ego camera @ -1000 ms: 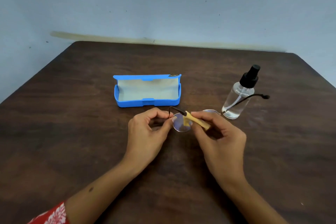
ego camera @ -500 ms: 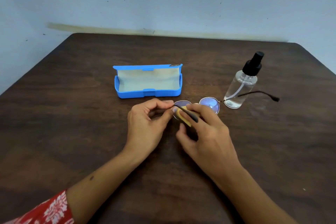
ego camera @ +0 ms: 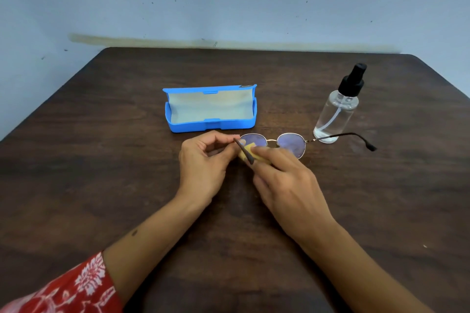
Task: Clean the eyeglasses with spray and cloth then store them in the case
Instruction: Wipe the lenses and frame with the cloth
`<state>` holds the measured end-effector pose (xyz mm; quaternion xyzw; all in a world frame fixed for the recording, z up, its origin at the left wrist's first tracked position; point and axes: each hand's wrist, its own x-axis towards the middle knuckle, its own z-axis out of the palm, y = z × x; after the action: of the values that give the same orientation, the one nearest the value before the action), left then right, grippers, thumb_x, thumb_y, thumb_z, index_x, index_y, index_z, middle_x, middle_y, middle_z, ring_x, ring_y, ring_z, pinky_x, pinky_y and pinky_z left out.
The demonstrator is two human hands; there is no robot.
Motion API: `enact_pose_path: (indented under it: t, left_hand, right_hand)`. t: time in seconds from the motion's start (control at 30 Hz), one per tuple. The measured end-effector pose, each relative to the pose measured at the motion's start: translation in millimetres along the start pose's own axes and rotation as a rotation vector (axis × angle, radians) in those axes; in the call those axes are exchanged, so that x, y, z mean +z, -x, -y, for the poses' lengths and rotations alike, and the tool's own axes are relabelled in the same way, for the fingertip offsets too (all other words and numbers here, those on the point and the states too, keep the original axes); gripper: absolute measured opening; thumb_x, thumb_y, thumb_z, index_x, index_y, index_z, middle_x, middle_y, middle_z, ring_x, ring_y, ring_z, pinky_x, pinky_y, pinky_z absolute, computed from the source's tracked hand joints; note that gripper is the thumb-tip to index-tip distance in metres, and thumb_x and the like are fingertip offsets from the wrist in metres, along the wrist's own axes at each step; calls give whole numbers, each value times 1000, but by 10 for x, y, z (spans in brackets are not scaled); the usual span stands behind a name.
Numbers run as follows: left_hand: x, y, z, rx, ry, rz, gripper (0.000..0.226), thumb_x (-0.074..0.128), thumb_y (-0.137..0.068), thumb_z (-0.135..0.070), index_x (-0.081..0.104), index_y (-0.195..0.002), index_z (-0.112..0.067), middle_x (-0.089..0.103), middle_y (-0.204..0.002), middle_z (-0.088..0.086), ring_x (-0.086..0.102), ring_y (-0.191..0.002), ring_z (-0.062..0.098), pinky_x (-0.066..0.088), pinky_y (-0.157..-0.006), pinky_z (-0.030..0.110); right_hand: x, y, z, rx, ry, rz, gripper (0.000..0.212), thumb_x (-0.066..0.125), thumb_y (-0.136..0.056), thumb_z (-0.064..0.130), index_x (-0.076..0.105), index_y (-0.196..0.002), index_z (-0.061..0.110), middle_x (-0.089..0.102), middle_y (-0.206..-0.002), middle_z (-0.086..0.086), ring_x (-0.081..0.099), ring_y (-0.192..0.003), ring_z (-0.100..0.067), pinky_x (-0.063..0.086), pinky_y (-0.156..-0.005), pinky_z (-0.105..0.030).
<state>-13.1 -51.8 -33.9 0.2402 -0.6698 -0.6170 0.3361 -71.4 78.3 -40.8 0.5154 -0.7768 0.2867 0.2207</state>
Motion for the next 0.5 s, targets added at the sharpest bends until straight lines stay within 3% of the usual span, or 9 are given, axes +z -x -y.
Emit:
enact_pose_path:
  t: [0.13,0.33,0.5]
  left_hand:
    - [10,3,16,-67,56,-8,10,72,-76,4,73,-80,-5,74,-84,13,70,-81,21,57,-78,35]
    - [26,34,-33,-126,165,-30,8,69,-76,8,69,-83,6,72,-88,18,70,-84,22,59,-77,31]
    - [42,47,-60,-193,229,-52,8,66,-78,10,66,-86,10,72,-81,10,70,-74,13,57,-63,21]
  right_hand:
    - [1,15,-50,71,60,-16,33,44,-86,14,72,-99,4,69,-103,-7,67,-84,-29,57,-52,-39]
    - [12,14,10,-24,7,25,38,42,-84,15,69,-109,5,68,-104,-8,66,-84,-30,56,-50,-41]
    - [33,5,-34,48,57,22,37,40,-85,15,70,-104,3,68,-106,-9,66,-89,-29,57,-52,-39]
